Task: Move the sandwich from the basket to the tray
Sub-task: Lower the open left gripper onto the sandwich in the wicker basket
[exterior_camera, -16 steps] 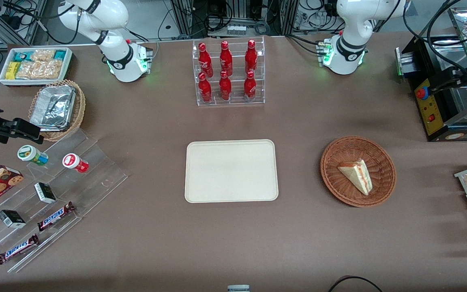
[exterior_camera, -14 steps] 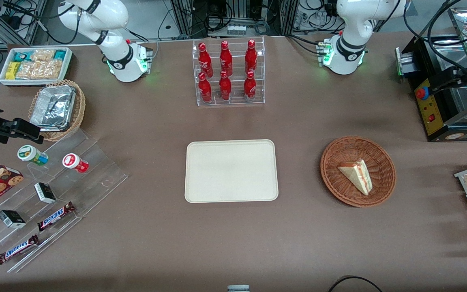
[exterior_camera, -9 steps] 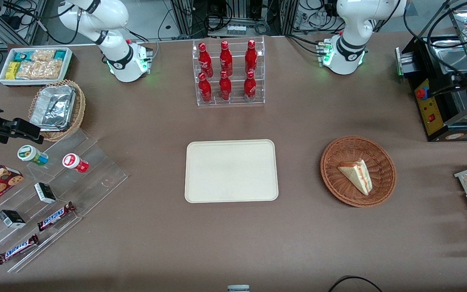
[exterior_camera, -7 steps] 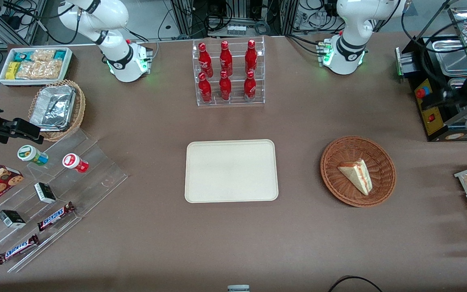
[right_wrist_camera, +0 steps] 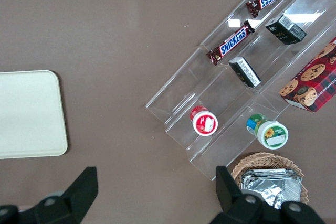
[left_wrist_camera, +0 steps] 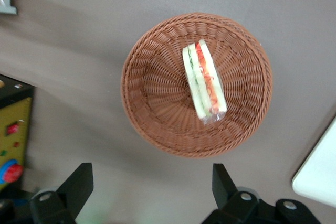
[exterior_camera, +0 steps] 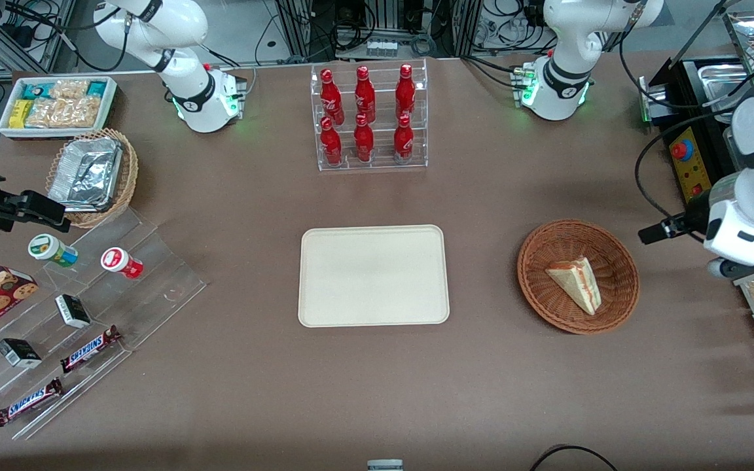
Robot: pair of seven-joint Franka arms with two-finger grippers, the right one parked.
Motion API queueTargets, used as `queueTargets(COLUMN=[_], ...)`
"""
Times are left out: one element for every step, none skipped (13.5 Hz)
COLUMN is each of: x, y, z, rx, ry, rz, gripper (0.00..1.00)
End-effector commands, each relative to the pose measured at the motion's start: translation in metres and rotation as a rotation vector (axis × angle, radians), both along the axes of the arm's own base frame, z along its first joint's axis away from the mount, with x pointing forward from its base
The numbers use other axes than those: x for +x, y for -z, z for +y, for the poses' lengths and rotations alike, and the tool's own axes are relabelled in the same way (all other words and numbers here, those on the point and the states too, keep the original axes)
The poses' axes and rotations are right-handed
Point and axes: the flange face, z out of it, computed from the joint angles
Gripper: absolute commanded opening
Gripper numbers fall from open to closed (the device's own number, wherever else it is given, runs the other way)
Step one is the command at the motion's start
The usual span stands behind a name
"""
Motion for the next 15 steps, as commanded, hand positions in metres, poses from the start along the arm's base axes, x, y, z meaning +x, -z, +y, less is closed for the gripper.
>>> queueTargets(x=[0.008, 0.01, 0.013, 0.015, 0.017, 0.017, 0.014, 0.009, 0.003, -0.002, -0.009, -0.016, -0.02, -0.023, -0.025], y=[0.034, 0.047, 0.059, 0.075, 0.087, 0.097, 0.109, 0.122, 0.135, 0.147, 0.161, 0.172, 0.179, 0.187, 0.191], z=[-0.007, -0.009, -0.023, -0.043, -0.048, -0.052, -0.053, -0.054, -0.063, -0.065, -0.069, -0.068, -0.068, -0.067, -0.067], rx=[0.01, 0.016, 0.022, 0.037, 0.049, 0.05, 0.048, 0.045, 0.046, 0.046, 0.043, 0.04, 0.037, 0.034, 0.031], ry=[-0.139, -0.192, -0.218, -0.234, -0.252, -0.248, -0.247, -0.249, -0.252, -0.259, -0.254, -0.255, -0.256, -0.256, -0.256], rz=[-0.027, -0.042, -0.058, -0.057, -0.058, -0.064, -0.069, -0.083, -0.096, -0.099, -0.113, -0.123, -0.136, -0.15, -0.162], gripper=[1.0, 1.0, 1.0, 1.0, 1.0, 1.0, 1.0, 1.0, 1.0, 1.0, 1.0, 1.0, 1.0, 1.0, 1.0])
